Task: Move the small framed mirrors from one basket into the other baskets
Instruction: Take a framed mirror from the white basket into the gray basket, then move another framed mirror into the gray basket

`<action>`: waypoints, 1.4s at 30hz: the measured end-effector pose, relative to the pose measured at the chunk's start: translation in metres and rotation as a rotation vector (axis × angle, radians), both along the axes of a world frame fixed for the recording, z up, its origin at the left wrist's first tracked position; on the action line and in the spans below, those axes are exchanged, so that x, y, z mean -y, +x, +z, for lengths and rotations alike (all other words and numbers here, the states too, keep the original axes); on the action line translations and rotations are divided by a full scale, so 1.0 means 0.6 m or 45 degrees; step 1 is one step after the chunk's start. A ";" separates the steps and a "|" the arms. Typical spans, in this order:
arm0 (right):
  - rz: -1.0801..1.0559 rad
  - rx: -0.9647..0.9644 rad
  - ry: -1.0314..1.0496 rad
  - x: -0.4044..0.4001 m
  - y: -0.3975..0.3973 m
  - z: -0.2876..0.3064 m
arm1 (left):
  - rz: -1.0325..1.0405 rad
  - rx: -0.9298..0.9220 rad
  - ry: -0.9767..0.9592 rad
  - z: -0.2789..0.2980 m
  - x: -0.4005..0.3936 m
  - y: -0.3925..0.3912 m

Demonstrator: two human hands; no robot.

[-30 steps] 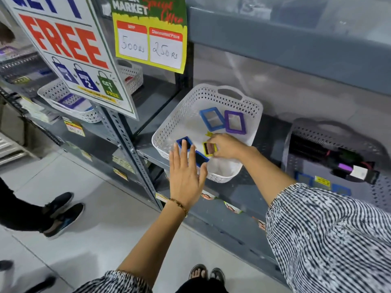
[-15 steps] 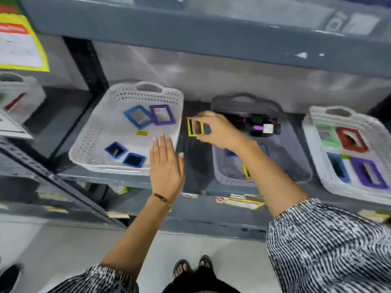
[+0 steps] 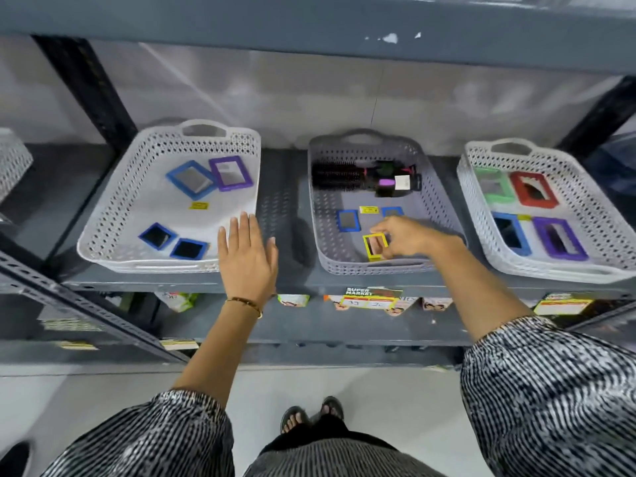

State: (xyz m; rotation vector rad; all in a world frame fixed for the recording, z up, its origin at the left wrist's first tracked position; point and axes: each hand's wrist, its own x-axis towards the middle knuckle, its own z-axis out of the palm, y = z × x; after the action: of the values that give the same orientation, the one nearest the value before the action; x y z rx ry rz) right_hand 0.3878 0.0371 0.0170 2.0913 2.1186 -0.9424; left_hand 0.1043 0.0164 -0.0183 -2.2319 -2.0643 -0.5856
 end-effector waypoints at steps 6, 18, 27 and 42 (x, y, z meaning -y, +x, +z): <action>-0.010 0.006 -0.032 0.004 0.011 0.001 | 0.020 -0.008 -0.008 0.000 0.001 0.000; 0.040 -0.075 -0.039 0.017 0.004 0.015 | 0.038 0.008 -0.012 -0.003 0.000 0.001; 0.021 -0.029 -0.017 0.019 0.004 0.010 | 0.034 -0.003 -0.025 -0.001 0.000 0.002; 0.177 -0.048 0.432 -0.037 -0.117 0.100 | 0.028 0.093 -0.006 0.017 0.010 -0.005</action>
State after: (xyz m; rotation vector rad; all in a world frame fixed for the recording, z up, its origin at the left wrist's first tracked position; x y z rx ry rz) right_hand 0.3174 0.0595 0.0768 2.0334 2.5594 -0.6501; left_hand 0.1012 0.0104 -0.0080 -2.2198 -2.1231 -0.6705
